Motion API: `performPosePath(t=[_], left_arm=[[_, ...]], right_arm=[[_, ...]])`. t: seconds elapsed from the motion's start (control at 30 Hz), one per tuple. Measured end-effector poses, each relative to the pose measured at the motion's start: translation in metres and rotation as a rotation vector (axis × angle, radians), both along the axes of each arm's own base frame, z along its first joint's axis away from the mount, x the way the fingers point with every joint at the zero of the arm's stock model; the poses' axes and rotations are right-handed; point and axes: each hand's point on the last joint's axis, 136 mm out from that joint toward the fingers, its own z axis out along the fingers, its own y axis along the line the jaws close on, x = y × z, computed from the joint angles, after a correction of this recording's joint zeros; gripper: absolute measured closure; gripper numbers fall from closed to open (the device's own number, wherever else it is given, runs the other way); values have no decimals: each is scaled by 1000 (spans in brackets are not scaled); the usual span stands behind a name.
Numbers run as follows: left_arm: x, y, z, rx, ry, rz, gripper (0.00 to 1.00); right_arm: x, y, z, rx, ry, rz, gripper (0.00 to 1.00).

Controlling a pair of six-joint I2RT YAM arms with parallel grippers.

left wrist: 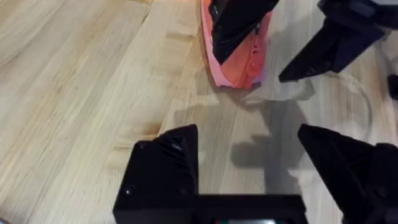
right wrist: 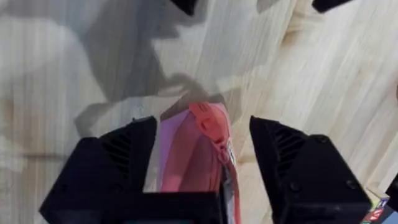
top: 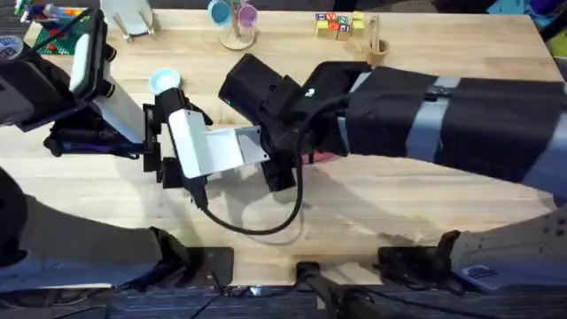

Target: Unzip the bag, pick up the pens from the table one at a time and place them inside, then zip the bag closed.

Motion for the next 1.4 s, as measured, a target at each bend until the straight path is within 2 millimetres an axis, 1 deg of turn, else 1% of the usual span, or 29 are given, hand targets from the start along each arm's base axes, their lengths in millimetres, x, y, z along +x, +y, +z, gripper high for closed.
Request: performPosePath(t=[0.03, 0.17, 0.43, 0.6, 0.83, 1.07, 1.17, 1.4], left_arm=[[0, 0, 0, 0, 0, 0, 6], [0, 0, 0, 0, 0, 0, 6], [0, 0, 0, 0, 0, 0, 6], [0, 0, 0, 0, -1, 0, 6], [0, 0, 0, 0, -1, 0, 6], [0, 0, 0, 0, -1, 0, 6], [0, 0, 0, 1, -1, 0, 6], [0, 0, 0, 0, 0, 0, 6]], right_arm=[[1, -1, 0, 0, 0, -4, 125], [4, 0, 0, 5, -3, -8, 314], [5, 2, 1, 14, -9, -8, 542], [5, 2, 1, 15, -9, -9, 614], [5, 2, 1, 15, -10, -8, 749], [6, 2, 2, 18, -12, -8, 863], [6, 3, 2, 21, -14, -8, 953], [6, 3, 2, 22, -15, -8, 967]])
